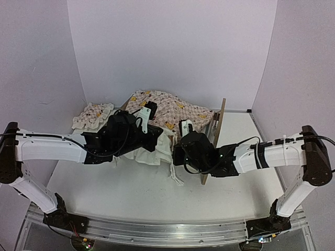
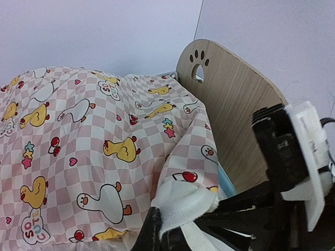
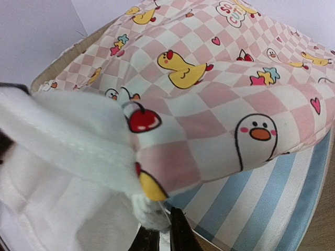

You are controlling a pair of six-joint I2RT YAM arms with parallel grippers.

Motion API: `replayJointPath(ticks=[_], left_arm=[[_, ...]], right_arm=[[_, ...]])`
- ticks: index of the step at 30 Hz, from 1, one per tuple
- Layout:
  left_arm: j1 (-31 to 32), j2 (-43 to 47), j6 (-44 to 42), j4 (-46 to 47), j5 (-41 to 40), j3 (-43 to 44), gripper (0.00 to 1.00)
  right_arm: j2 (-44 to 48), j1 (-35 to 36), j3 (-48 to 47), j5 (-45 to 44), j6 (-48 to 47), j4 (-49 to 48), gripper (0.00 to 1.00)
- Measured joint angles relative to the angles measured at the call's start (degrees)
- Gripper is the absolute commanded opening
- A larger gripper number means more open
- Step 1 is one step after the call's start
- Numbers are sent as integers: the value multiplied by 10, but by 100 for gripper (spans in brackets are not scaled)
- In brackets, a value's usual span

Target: Set up the pet bed

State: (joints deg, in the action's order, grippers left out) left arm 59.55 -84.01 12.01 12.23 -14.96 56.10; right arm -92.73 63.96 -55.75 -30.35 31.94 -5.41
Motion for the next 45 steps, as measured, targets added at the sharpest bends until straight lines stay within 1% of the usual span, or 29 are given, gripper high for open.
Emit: replayJointPath(ticks=[1,2,10,14,16,19,20,22,24,28,33,37,42,45], left_arm=[[0,1,0,0,0,0,0],[0,3,0,0,1,0,0],[-3,9,0,-1,4,0,0],[-7,12,-1,-3,5,-3,0],[-10,12,-1,-3,9,-5,0],[-16,13,0,-3,30,-7,0],[-17,13,1,-4,44,-7,0],[-20,12,5,-3,67,-7,0],[-20,5,11,-1,90,-7,0],[-19,-21,24,9,134,-7,0],[-17,-41,36,15,171,3,0],[-17,-47,46,23,187,13,0],[-17,-64,56,39,195,21,0],[-17,-73,59,38,195,21,0]], right_arm=[[-8,0,-1,-6,0,0,1],[-13,0,-1,-12,-1,0,0],[-17,0,-1,-46,-2,-7,0],[-17,0,-9,-53,-28,12,0],[-17,0,-44,-39,-56,77,0],[-17,-1,-150,-4,-94,221,0],[-16,-4,-198,18,-108,278,0],[-3,-7,-256,52,-127,351,0],[26,-14,-287,85,-147,431,0],[67,-28,-301,111,-186,541,0],[61,-35,-330,101,-236,633,0],[53,-40,-370,104,-291,674,0],[23,-46,-443,144,-360,733,0],[-2,-53,-466,216,-391,761,0]])
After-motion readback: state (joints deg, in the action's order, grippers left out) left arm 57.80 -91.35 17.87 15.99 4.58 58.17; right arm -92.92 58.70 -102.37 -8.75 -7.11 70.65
